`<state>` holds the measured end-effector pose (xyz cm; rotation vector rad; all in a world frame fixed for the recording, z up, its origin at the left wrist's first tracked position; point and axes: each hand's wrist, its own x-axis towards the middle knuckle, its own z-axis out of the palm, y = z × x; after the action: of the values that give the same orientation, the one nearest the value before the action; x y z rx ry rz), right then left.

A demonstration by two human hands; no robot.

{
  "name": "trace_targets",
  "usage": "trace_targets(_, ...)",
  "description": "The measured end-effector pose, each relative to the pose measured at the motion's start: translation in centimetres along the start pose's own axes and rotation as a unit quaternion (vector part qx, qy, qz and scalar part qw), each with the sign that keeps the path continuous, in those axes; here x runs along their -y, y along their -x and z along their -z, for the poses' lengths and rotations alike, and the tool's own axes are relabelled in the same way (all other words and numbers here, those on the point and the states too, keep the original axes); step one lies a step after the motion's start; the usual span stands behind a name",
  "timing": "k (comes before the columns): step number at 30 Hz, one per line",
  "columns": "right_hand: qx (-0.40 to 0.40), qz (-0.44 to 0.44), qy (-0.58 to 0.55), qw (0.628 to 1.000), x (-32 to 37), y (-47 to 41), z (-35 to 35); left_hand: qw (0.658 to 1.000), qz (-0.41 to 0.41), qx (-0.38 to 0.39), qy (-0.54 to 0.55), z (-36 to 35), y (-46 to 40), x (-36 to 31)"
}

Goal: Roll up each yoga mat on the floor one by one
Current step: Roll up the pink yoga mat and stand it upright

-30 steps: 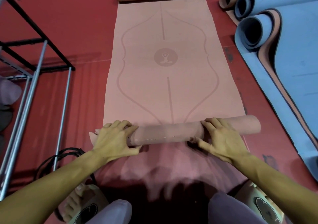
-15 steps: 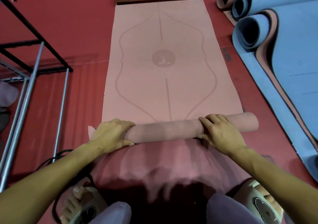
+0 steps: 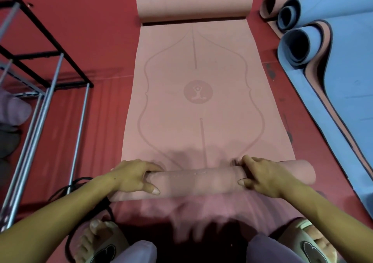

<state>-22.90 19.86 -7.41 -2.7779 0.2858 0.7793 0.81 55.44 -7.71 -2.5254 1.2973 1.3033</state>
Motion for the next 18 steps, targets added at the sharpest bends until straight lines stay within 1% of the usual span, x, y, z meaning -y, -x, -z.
trace_targets(1, -0.002, -0.001, -0.002, 1.000, -0.1, -0.1, 0.0, 0.998, 0.016, -0.043, -0.040, -0.1, 0.3, 0.0)
trace_targets(2, -0.003, -0.003, -0.003, 1.000, -0.1, -0.2, 0.0, 0.988, 0.042, -0.108, -0.098, -0.3, 0.7, 0.1)
trace_targets(3, -0.004, -0.004, -0.006, 1.000, -0.2, -0.3, 0.0, 0.971, 0.071, -0.174, -0.148, -0.7, 1.0, 0.2)
trace_targets(4, -0.006, -0.005, -0.011, 1.000, -0.2, -0.4, 0.1, 0.954, 0.100, -0.220, -0.175, -1.3, 1.4, 0.3)
trace_targets(5, -0.005, -0.007, -0.020, 1.000, -0.3, -0.6, 0.1, 0.948, 0.127, -0.236, -0.174, -1.9, 1.7, 0.3)
trace_targets(7, 0.006, -0.010, -0.035, 0.999, -0.5, -1.0, 0.1, 0.952, 0.167, -0.217, -0.137, -2.8, 2.2, 0.2)
trace_targets(8, 0.011, -0.012, -0.040, 0.999, -0.5, -1.1, 0.1, 0.955, 0.167, -0.210, -0.126, -3.3, 2.4, 0.3)
trace_targets(12, 0.004, -0.017, -0.043, 0.999, -0.8, -1.3, -0.3, 0.964, 0.101, -0.223, -0.100, -3.5, 2.5, 0.6)
trace_targets(15, -0.018, -0.019, -0.021, 0.999, -1.0, -1.4, -0.9, 0.982, 0.037, -0.171, -0.074, -3.0, 2.2, 1.1)
trace_targets(18, -0.030, -0.014, -0.026, 0.999, -1.1, -1.2, -1.0, 0.988, 0.017, -0.142, -0.066, -2.6, 1.9, 2.0)
